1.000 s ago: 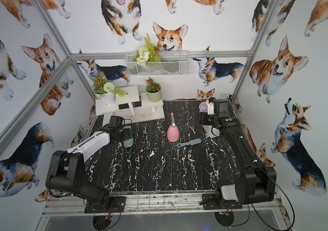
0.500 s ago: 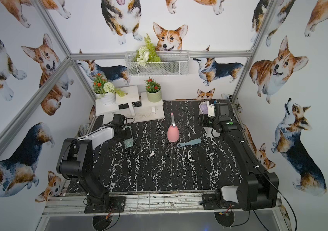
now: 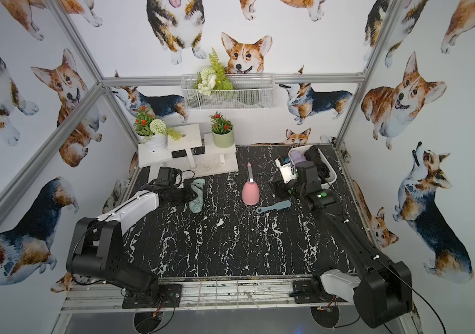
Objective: Put the umbrella into the storage box
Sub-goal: Pick up the umbrella from the center of the board, then place the umbrella in the storage box.
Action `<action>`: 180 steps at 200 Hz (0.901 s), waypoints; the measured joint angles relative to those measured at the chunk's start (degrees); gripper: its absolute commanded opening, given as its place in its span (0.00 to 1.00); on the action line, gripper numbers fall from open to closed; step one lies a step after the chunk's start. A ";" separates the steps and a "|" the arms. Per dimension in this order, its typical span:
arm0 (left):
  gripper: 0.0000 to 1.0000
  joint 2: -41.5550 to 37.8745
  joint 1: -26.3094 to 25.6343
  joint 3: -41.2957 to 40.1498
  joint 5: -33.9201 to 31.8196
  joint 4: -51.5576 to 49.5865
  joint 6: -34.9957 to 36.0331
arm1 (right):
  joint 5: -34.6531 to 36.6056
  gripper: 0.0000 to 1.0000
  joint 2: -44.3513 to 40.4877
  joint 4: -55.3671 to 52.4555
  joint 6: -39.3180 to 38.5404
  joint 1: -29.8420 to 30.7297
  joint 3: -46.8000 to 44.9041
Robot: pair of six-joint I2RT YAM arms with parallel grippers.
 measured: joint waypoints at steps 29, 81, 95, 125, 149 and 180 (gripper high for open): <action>0.09 -2.95 -2.86 -0.04 7.58 1.40 -2.71 | -1.42 0.66 -4.13 8.76 -9.25 4.17 -6.32; 0.08 -6.67 -3.91 1.42 19.69 2.91 -6.80 | 0.00 0.72 -6.08 19.63 -25.68 12.37 -12.07; 0.08 -7.02 -4.15 1.99 23.06 3.26 -7.82 | 1.60 0.72 -6.27 22.97 -31.19 14.88 -14.67; 0.07 -7.19 -4.74 2.58 28.94 3.52 -9.16 | 4.55 0.75 -5.66 28.09 -41.03 18.43 -17.05; 0.03 -6.64 -5.53 3.67 32.79 3.58 -9.99 | 6.91 0.79 -5.44 32.13 -47.06 20.00 -18.47; 0.00 -4.98 -7.32 4.37 37.55 4.04 -12.46 | 9.11 0.81 -5.18 37.18 -54.69 22.03 -20.35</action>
